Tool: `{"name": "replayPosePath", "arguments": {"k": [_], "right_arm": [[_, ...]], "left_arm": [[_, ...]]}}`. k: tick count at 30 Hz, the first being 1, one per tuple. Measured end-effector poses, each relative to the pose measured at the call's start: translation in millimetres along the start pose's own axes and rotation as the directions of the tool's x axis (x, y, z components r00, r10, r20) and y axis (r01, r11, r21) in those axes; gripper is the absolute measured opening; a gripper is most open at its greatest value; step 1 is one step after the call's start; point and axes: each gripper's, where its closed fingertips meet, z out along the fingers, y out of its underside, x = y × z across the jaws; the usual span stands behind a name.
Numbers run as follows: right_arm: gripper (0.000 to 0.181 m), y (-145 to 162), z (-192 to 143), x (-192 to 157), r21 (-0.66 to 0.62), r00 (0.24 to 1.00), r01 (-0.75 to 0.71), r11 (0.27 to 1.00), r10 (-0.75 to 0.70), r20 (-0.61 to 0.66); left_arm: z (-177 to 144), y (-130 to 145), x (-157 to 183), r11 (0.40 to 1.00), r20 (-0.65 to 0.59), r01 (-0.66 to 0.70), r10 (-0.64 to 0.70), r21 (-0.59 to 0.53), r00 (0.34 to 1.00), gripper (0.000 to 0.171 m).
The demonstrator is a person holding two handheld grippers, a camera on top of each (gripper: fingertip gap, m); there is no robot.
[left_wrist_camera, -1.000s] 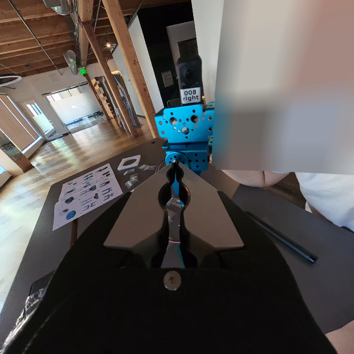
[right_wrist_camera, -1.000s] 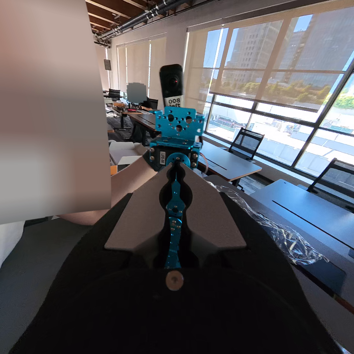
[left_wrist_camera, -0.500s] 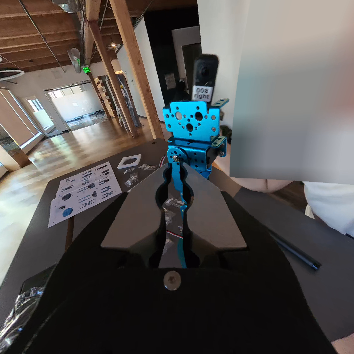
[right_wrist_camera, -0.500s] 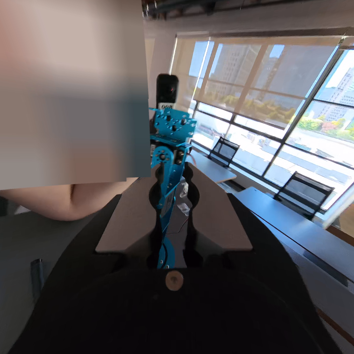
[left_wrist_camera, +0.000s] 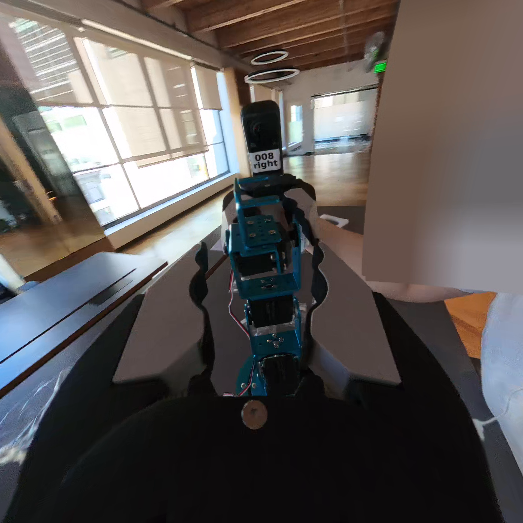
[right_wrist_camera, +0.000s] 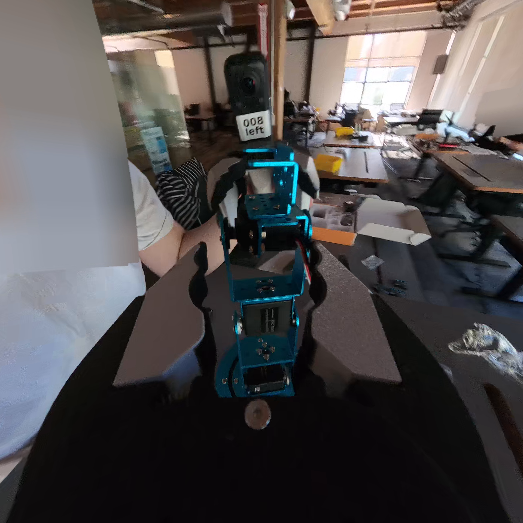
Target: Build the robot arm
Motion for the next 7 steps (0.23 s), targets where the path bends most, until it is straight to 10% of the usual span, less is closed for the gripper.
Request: {"name": "replayPosePath", "arguments": {"k": [7], "right_arm": [[0.061,-9,-4,4,0.06,0.999,0.032,0.998,-0.033,0.019]], "left_arm": [[25,12,0,0.995,0.156,-0.039,0.053,-0.092,0.986,0.062]]}}
